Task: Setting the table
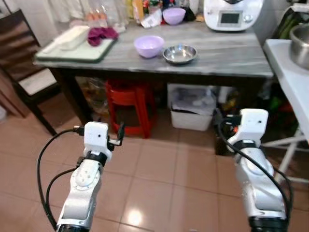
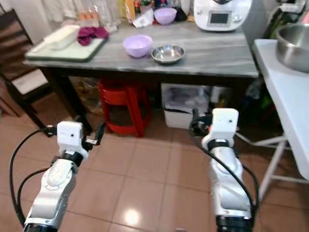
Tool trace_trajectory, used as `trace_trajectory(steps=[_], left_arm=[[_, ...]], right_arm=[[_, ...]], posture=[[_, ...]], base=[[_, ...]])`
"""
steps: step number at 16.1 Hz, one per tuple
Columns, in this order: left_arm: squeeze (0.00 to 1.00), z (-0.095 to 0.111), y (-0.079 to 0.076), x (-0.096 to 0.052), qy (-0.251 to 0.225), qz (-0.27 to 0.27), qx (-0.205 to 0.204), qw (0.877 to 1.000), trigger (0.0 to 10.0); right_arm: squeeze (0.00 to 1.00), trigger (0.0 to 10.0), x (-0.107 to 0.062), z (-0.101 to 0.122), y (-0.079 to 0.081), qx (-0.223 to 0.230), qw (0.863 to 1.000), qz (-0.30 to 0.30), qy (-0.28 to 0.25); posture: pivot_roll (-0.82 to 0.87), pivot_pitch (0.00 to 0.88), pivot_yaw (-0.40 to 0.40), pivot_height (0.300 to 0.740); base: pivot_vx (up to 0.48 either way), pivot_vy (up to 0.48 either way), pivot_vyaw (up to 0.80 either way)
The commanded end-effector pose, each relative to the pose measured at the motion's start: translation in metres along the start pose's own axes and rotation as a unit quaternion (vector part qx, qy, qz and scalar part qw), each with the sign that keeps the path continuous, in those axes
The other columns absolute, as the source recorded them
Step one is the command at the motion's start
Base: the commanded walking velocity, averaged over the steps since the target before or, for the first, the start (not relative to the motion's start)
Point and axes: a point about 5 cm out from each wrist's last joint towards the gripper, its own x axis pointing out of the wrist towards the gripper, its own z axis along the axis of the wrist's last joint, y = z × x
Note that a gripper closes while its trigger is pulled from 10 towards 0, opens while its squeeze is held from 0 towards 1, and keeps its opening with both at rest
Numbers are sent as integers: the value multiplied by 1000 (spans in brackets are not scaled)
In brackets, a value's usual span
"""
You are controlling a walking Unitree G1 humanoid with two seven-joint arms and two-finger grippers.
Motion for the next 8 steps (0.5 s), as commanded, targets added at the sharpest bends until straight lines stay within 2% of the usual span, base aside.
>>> trace_trajectory(steps=[1,5,8], left_arm=[[0,3,0,2,-7,-5,0,1000,10000],[0,2,-2,1,-7,-12,-6,1000,10000],[0,2,-3,0,-6,-14,-9,1000,10000]], right_arm=[[0,10000,1,5,4,3,1000,9,-10],[0,10000,2,5,3,1,1000,10,-10],[0,10000,1,4,2,3,1000,8,-10]], posture=[[-134,80,76,740],[-135,82,72,740],[-136,91,69,740]], base=[[0,0,-613],[0,0,-698],[0,-274,0]])
